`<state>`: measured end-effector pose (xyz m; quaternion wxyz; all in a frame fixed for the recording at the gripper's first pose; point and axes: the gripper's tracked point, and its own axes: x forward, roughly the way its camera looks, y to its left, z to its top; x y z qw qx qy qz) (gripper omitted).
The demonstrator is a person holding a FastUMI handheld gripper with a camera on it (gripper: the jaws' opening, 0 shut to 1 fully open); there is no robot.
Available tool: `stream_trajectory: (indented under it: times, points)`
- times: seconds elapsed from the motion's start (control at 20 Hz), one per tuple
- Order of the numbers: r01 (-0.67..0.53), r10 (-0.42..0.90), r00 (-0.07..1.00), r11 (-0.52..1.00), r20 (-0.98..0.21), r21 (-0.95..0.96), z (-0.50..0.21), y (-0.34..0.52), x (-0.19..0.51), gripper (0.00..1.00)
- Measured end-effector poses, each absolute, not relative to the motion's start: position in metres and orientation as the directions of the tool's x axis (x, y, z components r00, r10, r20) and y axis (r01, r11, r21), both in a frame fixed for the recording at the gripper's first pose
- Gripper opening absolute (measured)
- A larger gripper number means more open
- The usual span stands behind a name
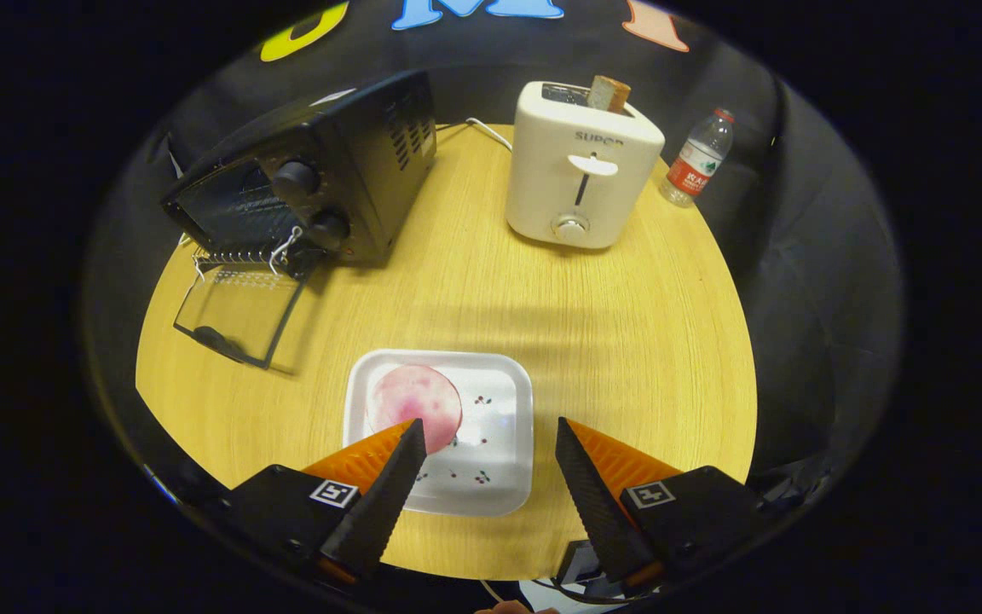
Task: Open the toaster oven, put the food inside, and close the toaster oven door.
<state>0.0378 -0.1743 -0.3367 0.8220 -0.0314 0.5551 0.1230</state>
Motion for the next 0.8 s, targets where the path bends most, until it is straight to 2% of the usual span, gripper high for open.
stream_trajectory:
  times: [0.25,0.5,0.55,0.65,0.7,0.8]
  points:
    - [-0.253,0.124,0.246,0.966,-0.961,0.06,-0.372,-0.203,0.031,0.98]
    - [-0.248,0.152,0.171,0.963,-0.973,0.106,-0.389,-0.202,0.028,0.98]
    - [-0.239,0.167,0.162,0.963,-0.973,0.125,-0.388,-0.198,0.029,0.93]
    - [-0.229,0.181,0.148,0.963,-0.972,0.144,-0.389,-0.195,0.029,0.75]
    - [-0.23,0.197,0.14,0.96,-0.97,0.161,-0.389,-0.191,0.028,0.74]
    - [-0.208,0.218,0.119,0.959,-0.969,0.191,-0.388,-0.182,0.025,0.44]
